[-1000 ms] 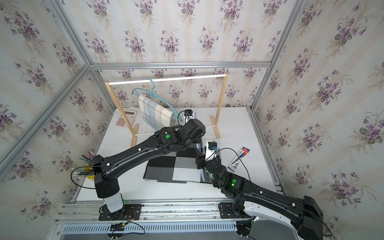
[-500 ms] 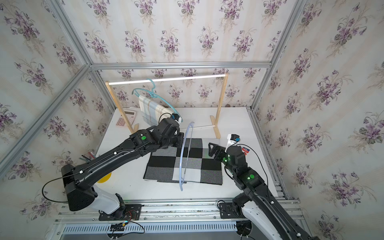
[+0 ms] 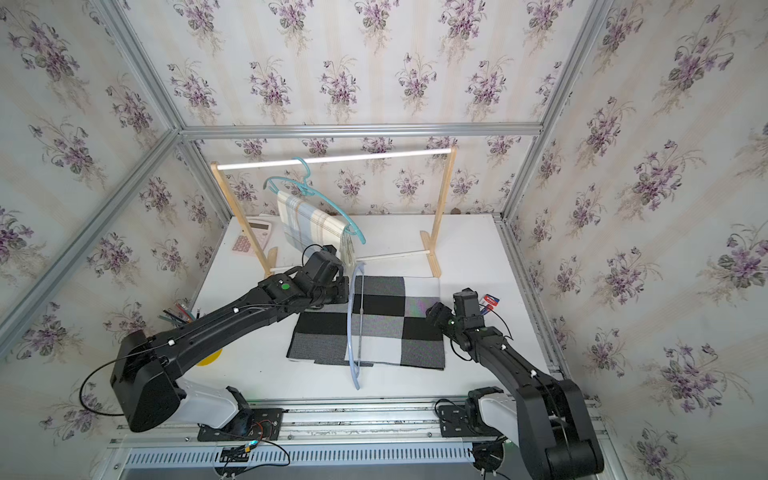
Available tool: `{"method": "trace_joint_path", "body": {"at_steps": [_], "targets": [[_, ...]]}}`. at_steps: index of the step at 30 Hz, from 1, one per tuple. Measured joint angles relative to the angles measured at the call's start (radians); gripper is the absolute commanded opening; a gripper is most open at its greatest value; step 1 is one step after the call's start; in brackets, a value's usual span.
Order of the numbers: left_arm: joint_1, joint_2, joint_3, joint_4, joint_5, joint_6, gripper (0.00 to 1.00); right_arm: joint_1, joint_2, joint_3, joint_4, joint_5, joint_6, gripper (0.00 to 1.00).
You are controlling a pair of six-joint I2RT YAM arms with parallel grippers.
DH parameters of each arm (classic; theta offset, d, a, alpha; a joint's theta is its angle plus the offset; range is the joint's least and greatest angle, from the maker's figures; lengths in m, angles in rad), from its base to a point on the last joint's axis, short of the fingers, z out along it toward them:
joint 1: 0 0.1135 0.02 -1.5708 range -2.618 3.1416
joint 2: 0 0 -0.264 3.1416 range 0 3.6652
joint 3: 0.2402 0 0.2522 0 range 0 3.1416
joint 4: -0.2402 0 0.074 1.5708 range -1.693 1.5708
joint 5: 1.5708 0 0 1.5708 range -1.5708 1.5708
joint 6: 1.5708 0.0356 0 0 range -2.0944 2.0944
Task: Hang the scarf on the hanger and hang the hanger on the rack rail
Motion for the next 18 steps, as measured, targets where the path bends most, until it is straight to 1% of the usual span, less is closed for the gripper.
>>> {"method": "trace_joint_path", "body": {"at_steps": [1,4,9,10,13,14,16,18], "targets": [[0.01,0.002,-0.012,0.011,0.011,-0.007,0.0,0.0,0.023,0.006,0.022,0.0,-0.011,0.8],[0.035,0.012,-0.033,0.057,0.044,-0.013,0.0,-0.001,0.095,0.022,0.092,0.004,-0.017,0.69],[0.055,0.046,-0.022,0.092,0.084,0.001,0.0,-0.002,0.153,0.029,0.149,0.002,-0.022,0.43],[0.061,0.051,-0.018,0.092,0.091,0.009,0.0,-0.002,0.153,0.028,0.145,-0.002,-0.023,0.38],[0.082,0.061,-0.014,0.091,0.117,0.033,0.0,-0.002,0.138,0.028,0.102,-0.008,-0.029,0.18],[0.088,0.062,-0.013,0.089,0.125,0.039,0.0,-0.002,0.128,0.029,0.091,-0.008,-0.036,0.13],[0.097,0.063,-0.009,0.084,0.139,0.051,0.0,-0.002,0.102,0.037,0.062,-0.011,-0.039,0.07],[0.099,0.063,-0.006,0.078,0.152,0.061,0.0,-0.002,0.066,0.051,0.035,-0.018,-0.044,0.07]]}}
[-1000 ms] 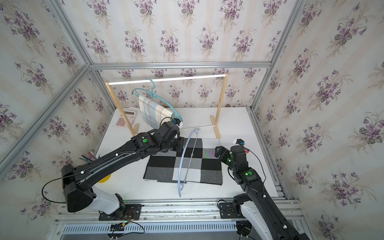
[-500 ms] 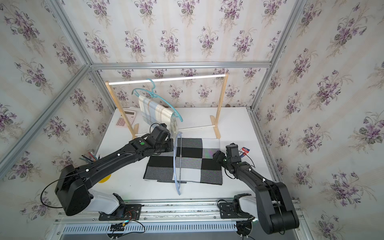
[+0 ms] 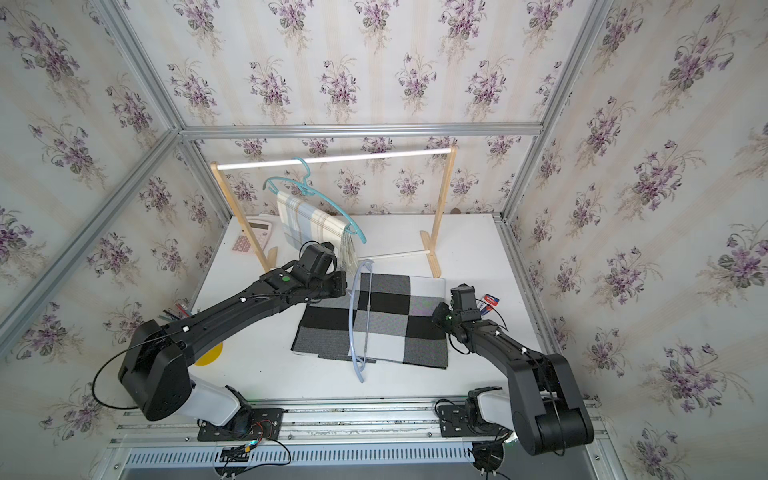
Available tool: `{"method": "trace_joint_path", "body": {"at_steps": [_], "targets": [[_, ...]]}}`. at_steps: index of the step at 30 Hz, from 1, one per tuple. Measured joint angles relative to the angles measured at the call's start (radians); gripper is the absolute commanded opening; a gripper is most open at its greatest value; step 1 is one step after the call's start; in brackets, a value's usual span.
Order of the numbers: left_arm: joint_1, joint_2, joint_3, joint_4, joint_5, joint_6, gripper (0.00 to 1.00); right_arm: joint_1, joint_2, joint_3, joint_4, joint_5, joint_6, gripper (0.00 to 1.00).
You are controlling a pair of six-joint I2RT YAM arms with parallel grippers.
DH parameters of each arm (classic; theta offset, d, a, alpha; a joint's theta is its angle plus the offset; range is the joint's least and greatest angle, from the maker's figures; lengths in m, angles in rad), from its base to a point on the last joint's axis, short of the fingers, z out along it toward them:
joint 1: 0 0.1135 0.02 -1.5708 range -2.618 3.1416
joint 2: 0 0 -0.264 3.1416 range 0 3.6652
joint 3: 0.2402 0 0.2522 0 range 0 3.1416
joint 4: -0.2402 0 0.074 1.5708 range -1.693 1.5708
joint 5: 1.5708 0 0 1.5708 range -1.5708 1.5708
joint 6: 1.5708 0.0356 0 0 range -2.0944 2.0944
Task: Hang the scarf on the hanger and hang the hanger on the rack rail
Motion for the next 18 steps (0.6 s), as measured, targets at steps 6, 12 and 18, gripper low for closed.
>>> {"method": "trace_joint_path", "body": {"at_steps": [6,12,18], "targets": [[0.001,-0.025,0.001,-0.012,0.056,0.031,0.0,0.001,-0.071,0.055,-0.063,-0.013,-0.02,0.15],[0.0,-0.053,0.007,0.0,0.143,0.037,0.0,0.001,-0.047,0.057,-0.097,-0.008,-0.029,0.3],[-0.001,-0.023,0.012,0.039,0.193,-0.012,0.0,0.001,-0.046,0.036,-0.098,0.015,-0.029,0.56]]}}
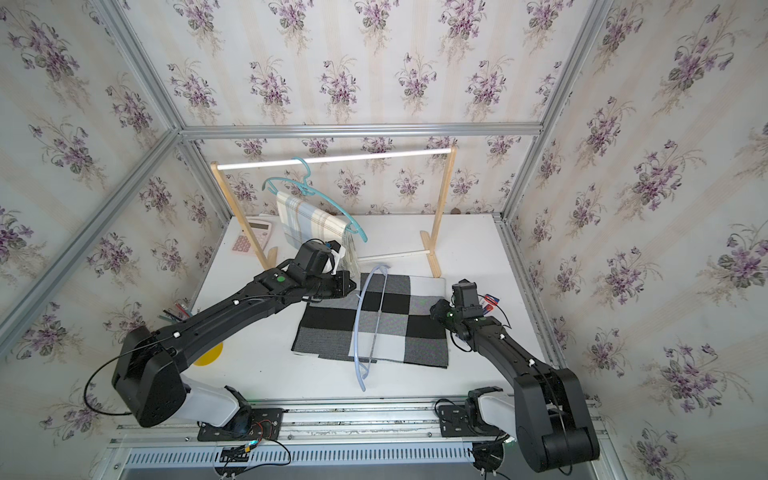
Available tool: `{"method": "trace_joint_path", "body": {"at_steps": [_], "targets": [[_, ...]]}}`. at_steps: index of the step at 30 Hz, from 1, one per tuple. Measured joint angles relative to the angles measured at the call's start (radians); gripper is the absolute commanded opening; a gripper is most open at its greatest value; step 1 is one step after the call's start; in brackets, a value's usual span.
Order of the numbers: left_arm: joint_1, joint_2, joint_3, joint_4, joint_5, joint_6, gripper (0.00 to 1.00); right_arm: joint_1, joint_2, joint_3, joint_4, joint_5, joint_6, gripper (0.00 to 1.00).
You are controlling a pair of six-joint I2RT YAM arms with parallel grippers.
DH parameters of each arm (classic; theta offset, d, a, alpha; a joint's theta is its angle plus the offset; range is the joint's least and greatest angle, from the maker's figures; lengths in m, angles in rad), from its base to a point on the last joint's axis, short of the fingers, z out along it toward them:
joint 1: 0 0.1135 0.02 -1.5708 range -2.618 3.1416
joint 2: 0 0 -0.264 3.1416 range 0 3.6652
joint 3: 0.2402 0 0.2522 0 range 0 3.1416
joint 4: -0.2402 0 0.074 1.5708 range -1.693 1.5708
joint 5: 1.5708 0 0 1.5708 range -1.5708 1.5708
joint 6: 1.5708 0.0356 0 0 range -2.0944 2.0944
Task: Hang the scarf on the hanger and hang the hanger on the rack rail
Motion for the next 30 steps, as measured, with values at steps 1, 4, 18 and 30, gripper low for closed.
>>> {"method": "trace_joint_path", "body": {"at_steps": [1,4,18,30], "targets": [[0.0,0.011,0.001,0.006,0.003,-0.004,0.0,0.0,-0.003,-0.005,-0.001,0.008,0.001,0.59],[0.0,0.038,0.002,0.018,0.003,-0.019,0.0,-0.001,-0.011,-0.024,-0.002,0.047,0.005,0.61],[0.0,0.062,-0.094,0.077,-0.115,-0.018,0.0,0.008,-0.062,-0.048,0.036,-0.016,-0.002,0.0],[-0.024,0.032,-0.162,0.143,-0.129,-0.048,0.0,0.409,0.128,0.018,0.348,-0.336,0.142,0.0]]}}
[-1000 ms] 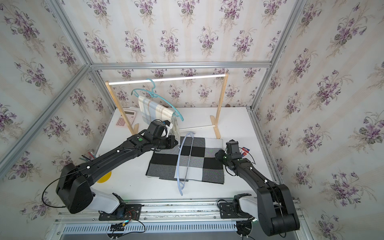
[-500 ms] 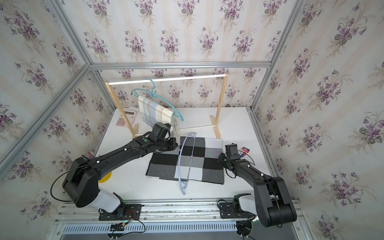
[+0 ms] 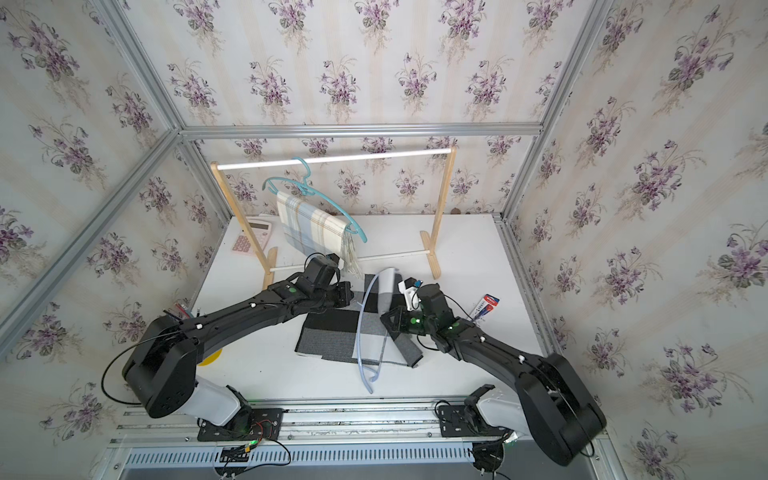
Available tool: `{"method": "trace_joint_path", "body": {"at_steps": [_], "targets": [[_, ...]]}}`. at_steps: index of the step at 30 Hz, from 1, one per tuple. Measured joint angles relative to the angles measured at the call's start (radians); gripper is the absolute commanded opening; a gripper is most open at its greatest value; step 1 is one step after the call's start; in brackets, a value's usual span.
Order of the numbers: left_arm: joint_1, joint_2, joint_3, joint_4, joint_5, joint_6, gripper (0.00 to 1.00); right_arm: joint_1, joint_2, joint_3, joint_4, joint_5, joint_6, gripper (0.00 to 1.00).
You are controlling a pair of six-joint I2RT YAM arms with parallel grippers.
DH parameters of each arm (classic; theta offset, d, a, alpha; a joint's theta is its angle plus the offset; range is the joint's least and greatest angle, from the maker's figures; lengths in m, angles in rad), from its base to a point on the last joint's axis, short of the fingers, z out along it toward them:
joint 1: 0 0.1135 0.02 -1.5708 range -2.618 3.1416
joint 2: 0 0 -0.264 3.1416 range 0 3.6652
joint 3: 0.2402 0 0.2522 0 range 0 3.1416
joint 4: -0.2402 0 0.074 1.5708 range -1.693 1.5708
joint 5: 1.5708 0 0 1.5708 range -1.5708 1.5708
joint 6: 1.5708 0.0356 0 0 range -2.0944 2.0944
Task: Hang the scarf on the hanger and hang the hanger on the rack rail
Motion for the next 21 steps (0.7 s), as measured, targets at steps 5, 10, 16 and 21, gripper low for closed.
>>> {"method": "trace_joint_path", "body": {"at_steps": [5,10,16,21], "targets": [[-0.004,-0.047,-0.017,-0.002,0.004,-0.009,0.0,0.029,0.207,0.01,0.144,0.002,0.14,0.0],[-0.006,-0.091,-0.026,-0.006,0.017,-0.008,0.0,0.06,0.309,0.08,0.216,0.01,0.198,0.0],[-0.014,-0.114,-0.041,0.0,0.056,-0.029,0.0,0.063,0.331,0.045,0.366,0.064,0.336,0.0],[-0.023,-0.153,-0.058,0.0,0.098,-0.05,0.0,0.083,0.342,0.016,0.57,0.178,0.484,0.0]]}}
